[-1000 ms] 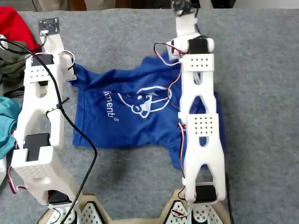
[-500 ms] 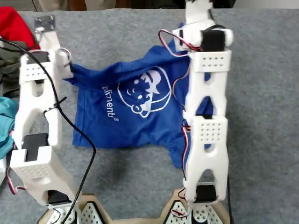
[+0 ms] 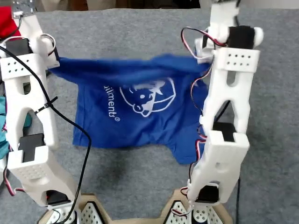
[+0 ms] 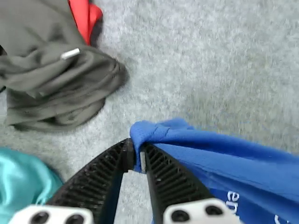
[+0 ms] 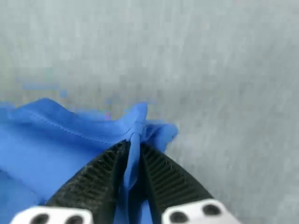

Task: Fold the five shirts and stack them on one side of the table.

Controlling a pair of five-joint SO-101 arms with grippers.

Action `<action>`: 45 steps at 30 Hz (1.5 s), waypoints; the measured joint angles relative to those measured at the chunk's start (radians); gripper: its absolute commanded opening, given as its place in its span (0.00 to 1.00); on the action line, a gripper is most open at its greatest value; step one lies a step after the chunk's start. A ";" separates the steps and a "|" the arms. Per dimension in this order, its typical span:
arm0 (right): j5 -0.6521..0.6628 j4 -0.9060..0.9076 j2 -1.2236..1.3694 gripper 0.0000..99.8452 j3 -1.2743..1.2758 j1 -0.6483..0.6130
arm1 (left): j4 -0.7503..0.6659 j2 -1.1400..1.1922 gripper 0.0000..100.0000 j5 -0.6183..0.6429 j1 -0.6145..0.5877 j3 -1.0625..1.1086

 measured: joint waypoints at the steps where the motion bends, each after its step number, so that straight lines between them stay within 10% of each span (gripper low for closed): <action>1: 0.008 0.000 -0.005 0.01 0.075 0.005 | 0.012 0.000 0.02 0.000 0.000 -0.002; 20: 0.321 -0.012 -0.009 0.01 0.594 0.075 | 0.239 0.000 0.02 0.000 0.055 0.193; 30: 0.413 -0.006 -0.009 0.29 0.423 0.075 | 0.235 0.000 0.02 0.000 0.155 0.347; 45: 0.318 -0.008 -0.094 0.17 0.462 -0.037 | 0.238 0.000 0.02 0.000 0.155 0.365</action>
